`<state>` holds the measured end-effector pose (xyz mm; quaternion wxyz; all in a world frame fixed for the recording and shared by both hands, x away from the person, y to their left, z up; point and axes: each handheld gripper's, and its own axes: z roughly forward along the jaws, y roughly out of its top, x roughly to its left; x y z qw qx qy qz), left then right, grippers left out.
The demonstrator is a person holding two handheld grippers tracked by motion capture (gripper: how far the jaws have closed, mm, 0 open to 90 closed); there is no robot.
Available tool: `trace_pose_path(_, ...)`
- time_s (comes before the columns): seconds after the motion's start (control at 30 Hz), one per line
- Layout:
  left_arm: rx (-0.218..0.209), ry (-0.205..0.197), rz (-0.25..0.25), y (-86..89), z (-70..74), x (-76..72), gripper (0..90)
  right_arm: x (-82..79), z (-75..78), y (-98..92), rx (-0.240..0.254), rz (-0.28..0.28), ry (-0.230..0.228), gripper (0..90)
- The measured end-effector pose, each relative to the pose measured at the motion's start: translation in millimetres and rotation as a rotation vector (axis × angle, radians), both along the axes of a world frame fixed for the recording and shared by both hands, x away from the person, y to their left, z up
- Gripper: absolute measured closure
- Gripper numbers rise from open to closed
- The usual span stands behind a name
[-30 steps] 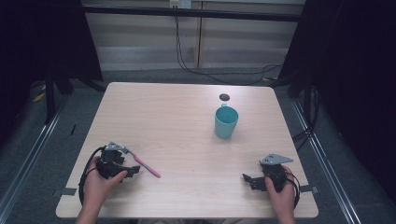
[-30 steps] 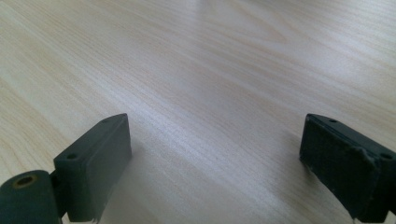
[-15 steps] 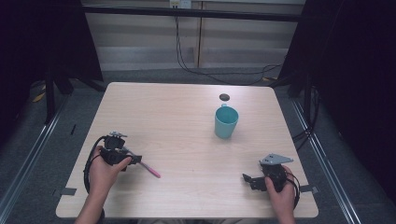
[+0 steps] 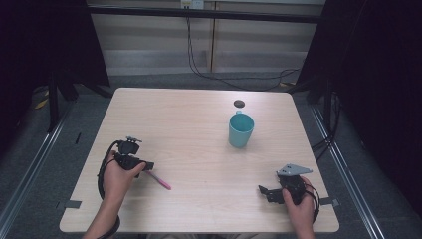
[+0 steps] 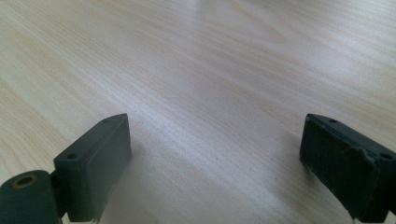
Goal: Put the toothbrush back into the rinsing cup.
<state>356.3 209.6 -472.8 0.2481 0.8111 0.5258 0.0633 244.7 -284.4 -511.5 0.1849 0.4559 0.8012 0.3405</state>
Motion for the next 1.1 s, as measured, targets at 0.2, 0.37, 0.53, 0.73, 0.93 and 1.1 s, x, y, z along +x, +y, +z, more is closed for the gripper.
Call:
trace_pose_path(0.2, 0.038, -0.006, -0.008, -4.4, -2.4, 2.3, 42.6, 0.0, 0.0, 0.1, 0.001, -0.001, 0.0, 8.5)
trace_pose_path(0.37, 0.038, 0.007, -0.005, -6.2, -4.0, 3.4, 46.3, 0.0, 0.0, 0.0, 0.001, -0.001, 0.0, 8.5)
trace_pose_path(0.53, 0.041, 0.017, -0.011, -5.7, -3.8, 4.6, 55.1, 0.0, 0.0, 0.1, 0.001, -0.001, 0.0, 8.5)
trace_pose_path(0.73, 0.05, 0.037, 0.003, -6.4, -1.3, 7.5, 64.1, 0.0, 0.0, 0.1, 0.001, -0.001, 0.0, 8.5)
trace_pose_path(0.93, 0.062, 0.076, 0.025, -9.0, 1.1, 12.7, 70.0, 0.0, 0.0, 0.0, 0.001, -0.001, 0.0, 8.5)
trace_pose_path(1.1, 0.068, 0.105, 0.058, -12.1, 2.1, 18.4, 74.0, 0.0, 0.0, 0.0, 0.001, -0.001, 0.001, 8.5)
